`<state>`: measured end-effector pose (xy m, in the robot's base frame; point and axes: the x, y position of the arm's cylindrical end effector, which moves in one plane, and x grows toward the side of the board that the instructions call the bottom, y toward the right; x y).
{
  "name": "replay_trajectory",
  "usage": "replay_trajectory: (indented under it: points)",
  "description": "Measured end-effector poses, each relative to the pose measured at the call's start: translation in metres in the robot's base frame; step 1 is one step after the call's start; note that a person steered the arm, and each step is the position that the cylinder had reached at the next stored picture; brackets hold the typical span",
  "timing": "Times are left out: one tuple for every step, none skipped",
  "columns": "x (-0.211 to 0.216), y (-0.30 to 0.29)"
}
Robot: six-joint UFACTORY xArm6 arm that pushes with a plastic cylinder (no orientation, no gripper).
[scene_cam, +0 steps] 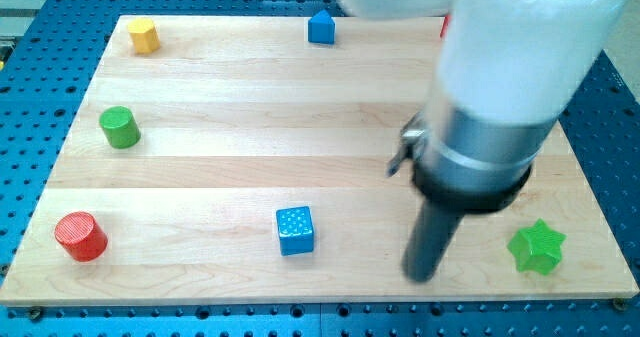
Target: Slide the green star diagonally to the top right of the cube
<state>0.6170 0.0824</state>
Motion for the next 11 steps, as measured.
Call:
replay_trajectory:
  points:
    - [0.001,0.002]
    - [0.001,0.028]
    - [0.001,0.09]
    - [0.002,0.127]
    - [0.001,0.167]
    - [-0.013,0.147]
    - [-0.053,0.101]
    - [-0.123,0.037]
    - [-0.158,0.044]
    - [-0.177,0.024]
    - [-0.18,0.018]
